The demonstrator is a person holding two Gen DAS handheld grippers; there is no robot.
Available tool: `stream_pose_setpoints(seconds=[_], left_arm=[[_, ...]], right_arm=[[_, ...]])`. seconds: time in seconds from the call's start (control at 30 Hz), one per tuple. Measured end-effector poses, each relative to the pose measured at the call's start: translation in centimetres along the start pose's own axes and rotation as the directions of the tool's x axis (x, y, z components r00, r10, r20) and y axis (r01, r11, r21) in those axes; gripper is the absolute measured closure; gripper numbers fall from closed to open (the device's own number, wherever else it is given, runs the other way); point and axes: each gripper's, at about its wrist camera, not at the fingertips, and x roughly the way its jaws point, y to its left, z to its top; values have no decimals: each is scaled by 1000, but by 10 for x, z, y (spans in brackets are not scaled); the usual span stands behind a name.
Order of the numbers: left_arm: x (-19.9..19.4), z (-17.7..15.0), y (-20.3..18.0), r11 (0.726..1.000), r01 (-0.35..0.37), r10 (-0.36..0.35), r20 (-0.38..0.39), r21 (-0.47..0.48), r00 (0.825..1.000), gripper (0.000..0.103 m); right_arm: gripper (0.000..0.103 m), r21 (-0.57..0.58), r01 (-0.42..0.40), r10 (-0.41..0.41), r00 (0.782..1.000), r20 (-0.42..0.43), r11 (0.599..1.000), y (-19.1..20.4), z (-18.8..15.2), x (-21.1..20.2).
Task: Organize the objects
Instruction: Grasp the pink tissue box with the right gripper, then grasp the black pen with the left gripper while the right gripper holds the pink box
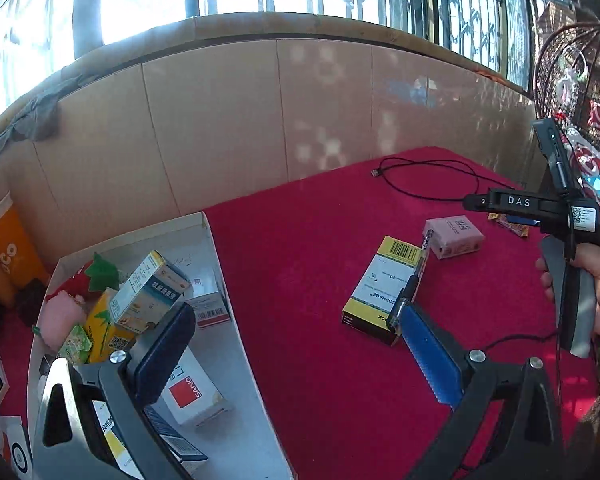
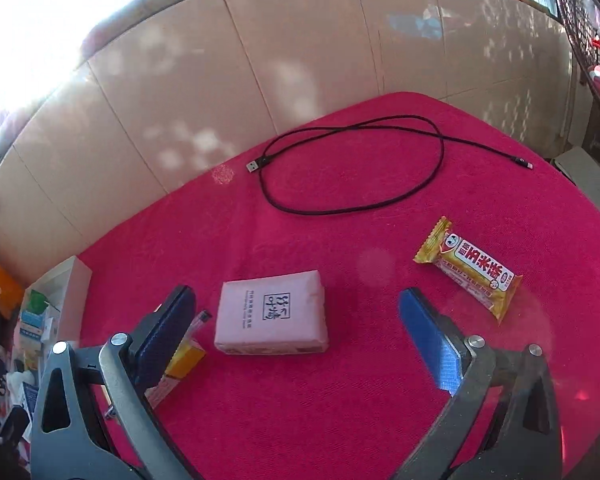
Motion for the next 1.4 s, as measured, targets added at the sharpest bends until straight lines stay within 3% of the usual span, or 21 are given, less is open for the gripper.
stream_pose_setpoints(seconds=[0.07, 0.2, 0.33, 0.57, 0.87, 0.93, 1.17, 1.2, 1.27, 1.33, 1.4], left_arm=[[9, -2, -11, 1000, 8, -7, -26, 29, 1000, 0], [20, -6, -25, 998, 27, -23, -66, 65, 998, 0], [23, -5, -28, 998, 31, -27, -68, 62, 997, 0], [23, -2, -33, 998, 42, -39, -59, 55, 998, 0], [32, 2, -43, 995, 22, -14, -77, 94, 997, 0], [37, 5, -45, 995, 24, -16, -85, 98, 996, 0], [60, 15, -55, 991, 91, -78, -127, 97, 989, 2], [65, 17, -55, 990, 112, -100, -136, 84, 986, 5], [77, 22, -57, 989, 137, -125, -169, 61, 978, 39], [89, 24, -61, 988, 138, -123, -195, 66, 973, 59], [92, 25, -67, 985, 154, -138, -190, 77, 972, 61]], right_arm=[[2, -2, 22, -22, 999, -27, 1000, -7, -1, 15], [5, -21, -13, 12, 999, -30, 1000, -2, -10, 23], [10, -90, -5, 2, 999, -35, 996, 13, -18, 28], [10, -145, -41, 36, 998, -42, 989, 30, -23, 25], [13, -188, 33, -48, 996, -71, 982, 34, -22, 44], [27, -198, 40, -54, 996, -64, 979, 34, -21, 43], [29, -197, 4, -17, 998, -65, 980, 13, -33, 23], [29, -180, -6, -6, 998, -63, 984, 8, -34, 20], [28, -152, -33, 24, 998, -60, 988, 1, -35, 17], [28, -143, -44, 36, 998, -59, 989, 0, -35, 17], [28, -144, -43, 35, 998, -59, 989, -1, -35, 17]])
